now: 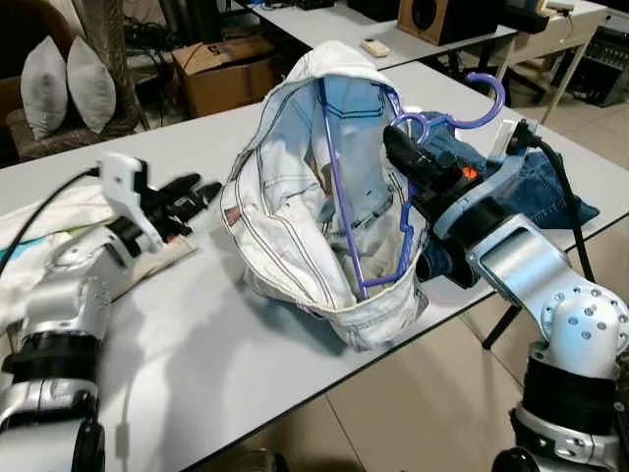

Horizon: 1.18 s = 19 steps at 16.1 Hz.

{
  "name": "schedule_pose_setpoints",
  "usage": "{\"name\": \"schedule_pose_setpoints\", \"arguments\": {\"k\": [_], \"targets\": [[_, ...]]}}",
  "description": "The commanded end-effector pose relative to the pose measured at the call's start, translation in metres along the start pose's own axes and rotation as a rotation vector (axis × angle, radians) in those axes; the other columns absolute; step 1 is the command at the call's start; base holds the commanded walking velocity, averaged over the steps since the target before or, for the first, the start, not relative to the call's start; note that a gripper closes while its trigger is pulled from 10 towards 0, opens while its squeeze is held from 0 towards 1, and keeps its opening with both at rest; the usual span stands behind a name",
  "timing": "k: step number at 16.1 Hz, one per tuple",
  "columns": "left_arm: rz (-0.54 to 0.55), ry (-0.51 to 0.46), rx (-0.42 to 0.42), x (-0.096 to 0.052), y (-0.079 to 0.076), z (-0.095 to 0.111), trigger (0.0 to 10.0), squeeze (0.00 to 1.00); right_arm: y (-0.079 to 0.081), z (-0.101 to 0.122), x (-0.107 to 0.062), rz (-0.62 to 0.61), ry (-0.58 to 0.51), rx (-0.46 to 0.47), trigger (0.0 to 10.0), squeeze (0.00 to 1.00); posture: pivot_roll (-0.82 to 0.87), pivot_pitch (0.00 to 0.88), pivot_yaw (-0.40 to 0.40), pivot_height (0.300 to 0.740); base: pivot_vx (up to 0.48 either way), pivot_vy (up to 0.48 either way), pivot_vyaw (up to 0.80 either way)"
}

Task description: Hang hanger

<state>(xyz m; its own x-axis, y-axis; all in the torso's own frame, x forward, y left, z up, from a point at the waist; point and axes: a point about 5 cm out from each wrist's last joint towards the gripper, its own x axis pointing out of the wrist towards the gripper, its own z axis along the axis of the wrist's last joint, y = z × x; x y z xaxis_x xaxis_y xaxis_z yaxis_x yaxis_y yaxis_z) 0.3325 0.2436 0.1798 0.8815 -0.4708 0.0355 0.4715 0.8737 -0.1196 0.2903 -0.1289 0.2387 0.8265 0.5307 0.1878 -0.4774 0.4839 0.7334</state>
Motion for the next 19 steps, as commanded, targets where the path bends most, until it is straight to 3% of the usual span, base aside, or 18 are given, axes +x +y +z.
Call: {"name": "schedule_pose_setpoints", "arguments": {"k": [1, 5, 8, 19], "targets": [[0.047, -0.031, -0.003, -0.004, -0.001, 0.008, 10.0, 0.0, 0.009, 0.004, -0.003, 0.043, -0.026, -0.034, 10.0, 0.0, -0.14, 0.0, 0.052, 0.74, 0.0, 0.0, 0.0], [0.071, -0.001, 0.065, -0.014, -0.039, -0.006, 10.0, 0.0, -0.003, -0.006, -0.011, -0.015, 0.022, -0.078, 10.0, 0.0, -0.13, 0.0, 0.043, 0.74, 0.0, 0.0, 0.0], [0.074, 0.034, 0.083, -0.019, -0.057, -0.012, 10.0, 0.0, -0.006, -0.004, -0.014, -0.032, 0.006, -0.103, 10.0, 0.0, -0.13, 0.0, 0.03, 0.74, 0.0, 0.0, 0.0], [0.056, 0.074, 0.106, -0.013, -0.084, -0.022, 10.0, 0.0, -0.009, -0.003, -0.02, -0.023, -0.02, -0.123, 10.0, 0.0, -0.13, 0.0, 0.048, 0.74, -0.076, -0.059, 0.8]]}}
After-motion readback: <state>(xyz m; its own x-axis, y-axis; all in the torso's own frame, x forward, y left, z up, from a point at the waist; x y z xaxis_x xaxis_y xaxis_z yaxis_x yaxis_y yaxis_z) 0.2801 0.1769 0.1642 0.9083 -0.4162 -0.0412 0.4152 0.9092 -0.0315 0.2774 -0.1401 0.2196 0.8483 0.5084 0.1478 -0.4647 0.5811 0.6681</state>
